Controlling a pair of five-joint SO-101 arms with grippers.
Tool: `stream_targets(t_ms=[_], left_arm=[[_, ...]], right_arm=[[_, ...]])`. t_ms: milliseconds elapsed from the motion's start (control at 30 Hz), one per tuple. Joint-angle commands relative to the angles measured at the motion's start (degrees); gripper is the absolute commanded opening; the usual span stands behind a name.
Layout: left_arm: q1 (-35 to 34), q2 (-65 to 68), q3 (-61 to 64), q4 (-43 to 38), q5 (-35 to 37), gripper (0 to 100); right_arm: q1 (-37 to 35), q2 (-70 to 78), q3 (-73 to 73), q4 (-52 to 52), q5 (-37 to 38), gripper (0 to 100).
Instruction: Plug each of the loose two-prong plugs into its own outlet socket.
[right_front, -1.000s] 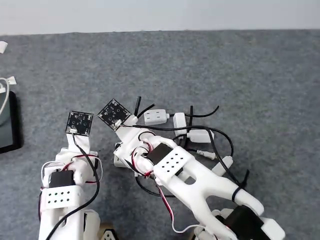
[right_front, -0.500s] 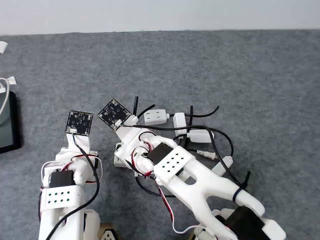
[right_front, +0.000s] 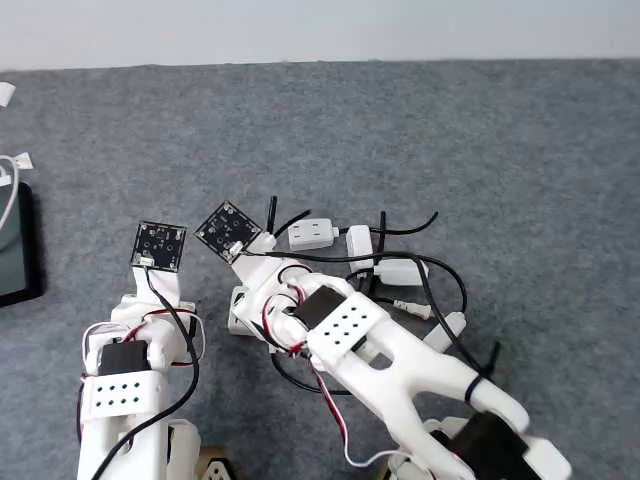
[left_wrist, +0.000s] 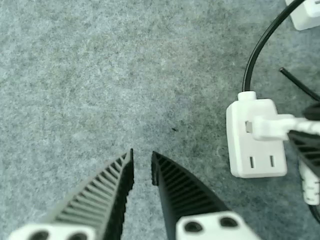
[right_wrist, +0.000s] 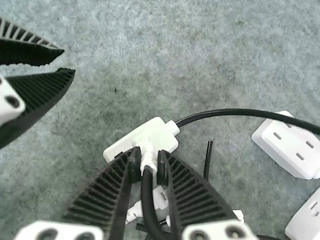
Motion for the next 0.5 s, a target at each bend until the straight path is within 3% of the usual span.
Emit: stream_targets(t_ms=[0,467], left_arm=[[-0.26,-0.62,-1.01,-1.41,0.35,1],[-0.35,-0.62,-0.92,-1.41,0.35,1]], right_arm=[[-0.04,1.01,-1.93,0.4,0.53,0.8],[-0.04,1.45,-5.63,6.64,2.2,0.8]])
